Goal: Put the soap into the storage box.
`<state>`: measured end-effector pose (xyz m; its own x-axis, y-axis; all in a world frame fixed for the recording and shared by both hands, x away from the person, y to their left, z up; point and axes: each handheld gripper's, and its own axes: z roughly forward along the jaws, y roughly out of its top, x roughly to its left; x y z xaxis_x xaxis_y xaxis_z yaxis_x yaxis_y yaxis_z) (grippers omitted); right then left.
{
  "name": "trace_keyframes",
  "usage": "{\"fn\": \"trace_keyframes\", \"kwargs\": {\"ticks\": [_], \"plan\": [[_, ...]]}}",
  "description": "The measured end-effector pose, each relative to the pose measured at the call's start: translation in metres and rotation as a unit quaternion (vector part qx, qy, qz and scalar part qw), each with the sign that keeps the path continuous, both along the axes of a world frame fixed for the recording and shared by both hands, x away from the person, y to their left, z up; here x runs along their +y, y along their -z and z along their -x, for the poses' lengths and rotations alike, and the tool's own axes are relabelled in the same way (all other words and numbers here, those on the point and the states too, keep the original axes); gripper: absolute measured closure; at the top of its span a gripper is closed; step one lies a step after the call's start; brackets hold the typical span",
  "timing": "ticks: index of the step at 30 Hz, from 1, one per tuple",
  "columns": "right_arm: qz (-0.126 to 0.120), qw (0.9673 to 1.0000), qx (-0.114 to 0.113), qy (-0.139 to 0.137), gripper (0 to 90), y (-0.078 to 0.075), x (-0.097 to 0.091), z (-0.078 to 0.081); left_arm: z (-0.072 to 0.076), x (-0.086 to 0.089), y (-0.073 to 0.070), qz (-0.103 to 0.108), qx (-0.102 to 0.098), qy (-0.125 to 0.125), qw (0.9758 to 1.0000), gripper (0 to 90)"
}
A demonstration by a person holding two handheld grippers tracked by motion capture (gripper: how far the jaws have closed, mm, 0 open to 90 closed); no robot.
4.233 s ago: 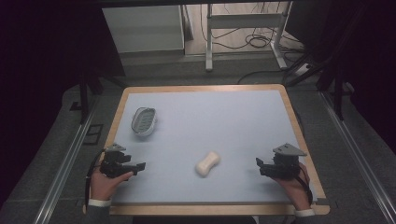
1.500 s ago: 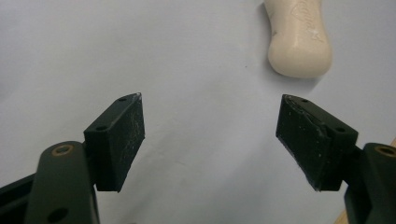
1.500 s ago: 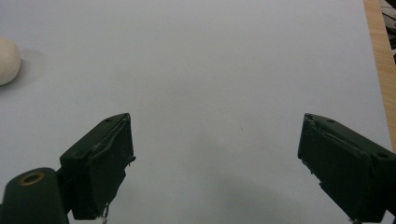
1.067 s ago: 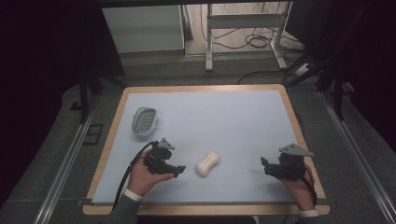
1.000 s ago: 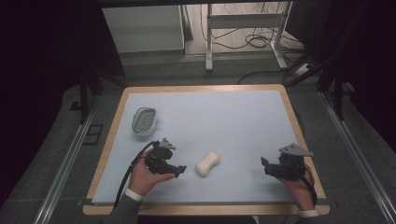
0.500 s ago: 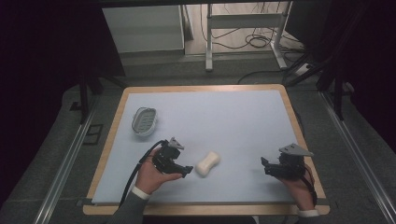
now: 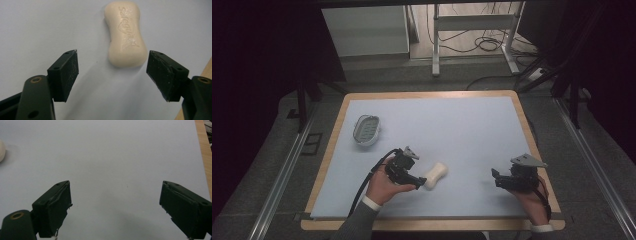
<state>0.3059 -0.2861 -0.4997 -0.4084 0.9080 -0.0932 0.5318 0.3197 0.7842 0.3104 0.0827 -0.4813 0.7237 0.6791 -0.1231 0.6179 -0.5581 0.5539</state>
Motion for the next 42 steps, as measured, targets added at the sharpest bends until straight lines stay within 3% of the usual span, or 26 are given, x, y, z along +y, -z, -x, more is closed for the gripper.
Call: {"fn": "trace_keyframes", "kwargs": {"ticks": [20,42], "plan": [[0.001,1.0,0.0,0.004,10.4,0.001,-0.002,-0.001,-0.018,-0.042,0.008,-0.016,0.02,0.018,0.9995,29.7],[0.005,1.0,-0.001,0.006,10.4,0.003,-0.003,-0.001,-0.033,-0.055,0.02,-0.035,0.041,0.009,0.9985,37.2]]}}
